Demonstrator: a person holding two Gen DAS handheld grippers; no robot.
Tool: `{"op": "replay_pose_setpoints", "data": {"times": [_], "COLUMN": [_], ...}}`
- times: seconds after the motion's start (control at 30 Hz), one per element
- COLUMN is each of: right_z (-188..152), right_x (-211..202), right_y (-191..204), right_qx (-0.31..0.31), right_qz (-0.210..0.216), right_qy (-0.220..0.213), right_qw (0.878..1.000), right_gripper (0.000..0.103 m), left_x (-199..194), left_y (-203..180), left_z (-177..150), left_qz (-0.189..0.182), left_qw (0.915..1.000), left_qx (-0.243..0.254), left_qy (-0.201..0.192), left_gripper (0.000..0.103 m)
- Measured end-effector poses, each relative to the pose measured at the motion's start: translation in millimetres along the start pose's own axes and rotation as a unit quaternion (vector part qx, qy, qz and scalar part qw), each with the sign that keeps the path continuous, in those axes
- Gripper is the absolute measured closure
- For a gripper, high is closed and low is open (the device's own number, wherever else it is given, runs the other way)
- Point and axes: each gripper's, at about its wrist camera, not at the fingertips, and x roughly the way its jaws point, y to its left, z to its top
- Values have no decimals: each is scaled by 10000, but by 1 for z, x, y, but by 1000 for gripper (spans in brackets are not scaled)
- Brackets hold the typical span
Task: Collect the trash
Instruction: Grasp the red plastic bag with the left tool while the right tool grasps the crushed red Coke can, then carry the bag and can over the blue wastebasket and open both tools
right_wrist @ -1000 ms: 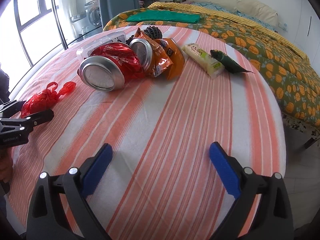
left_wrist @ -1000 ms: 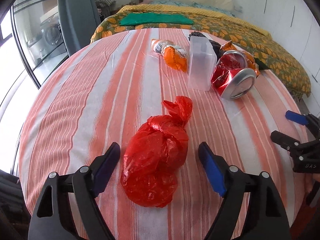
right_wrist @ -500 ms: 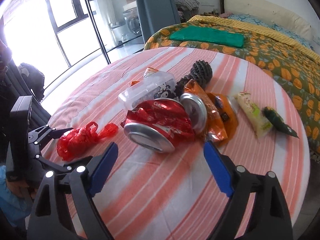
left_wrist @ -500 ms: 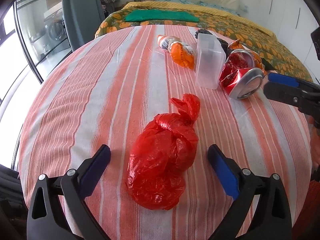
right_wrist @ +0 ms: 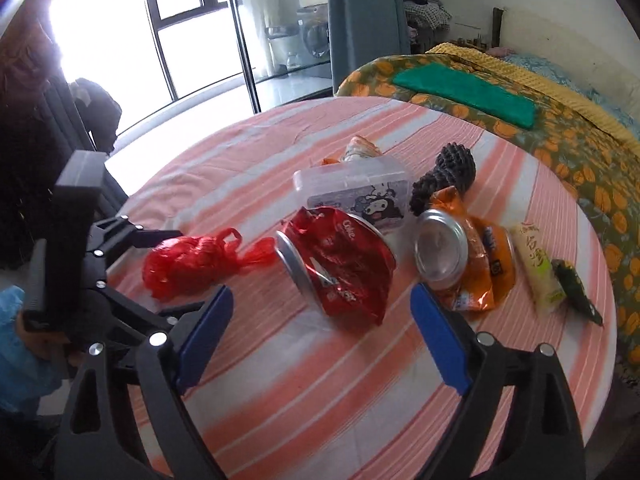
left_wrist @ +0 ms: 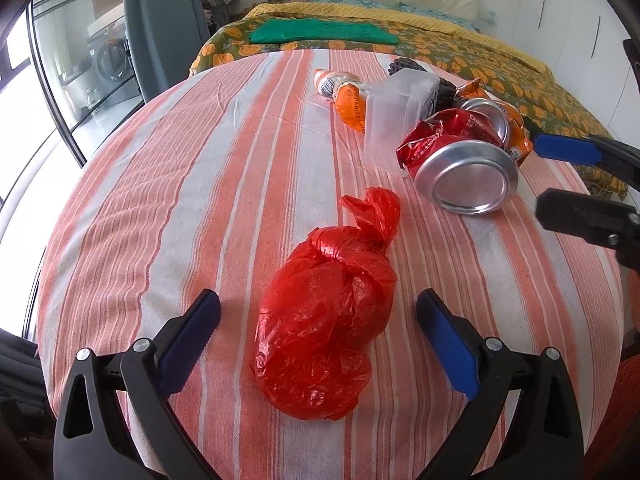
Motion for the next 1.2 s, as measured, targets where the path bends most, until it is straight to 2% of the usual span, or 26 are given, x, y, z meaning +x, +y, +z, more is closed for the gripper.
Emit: {"op": "replay_pose_setpoints", "data": {"times": [0.2,0.33,0.4,0.43,0.5,0.6,0.7,0.8,0.9,1.0,1.07,1.2], "right_z": [16,21,22,21,16,5,-10,-29,-49,-72,-82,-102], "right_x": [39,56,57,55,44,25,0,-29,-51,-67,-76,-102], "right_y": [-5,-2,1,3,9,16,11,-8,-25,-39,-46,-63], "right_qx": [-431,-604,-625,-650,-668,-730,-418,239,755,1182,1395,1784], "right_qz": [-268,-137,46,101,154,-23,-193,-347,-354,-338,-346,-320], "right_qy": [381,572,652,652,661,648,523,357,225,150,91,-94], "right_qw": [9980,9964,9959,9957,9955,9952,9976,9985,9963,9923,9896,9834], "right_gripper": [15,15,31,39,41,41,41,41,41,41,41,41], "left_x": [0,0,0,0,1,1,-1,-6,-6,-7,-9,-17], "left_y": [0,0,0,0,0,-1,3,14,14,6,-2,-16], "left_z": [0,0,0,0,1,1,0,1,3,6,7,7], "left_qz": [-1,-7,-14,-20,-42,-50,-192,-521,-507,-458,-421,-509], "left_qw": [10000,10000,10000,10000,10000,10000,9998,9980,9980,9986,9990,9985], "left_qx": [1,-2,-3,-4,0,-1,-88,-306,-345,-230,-77,-40], "left_qy": [-1,-1,0,0,3,1,-58,-168,-148,-121,-107,-184], "left_gripper": [6,6,6,6,6,6,6,6,16,32,58,60]}}
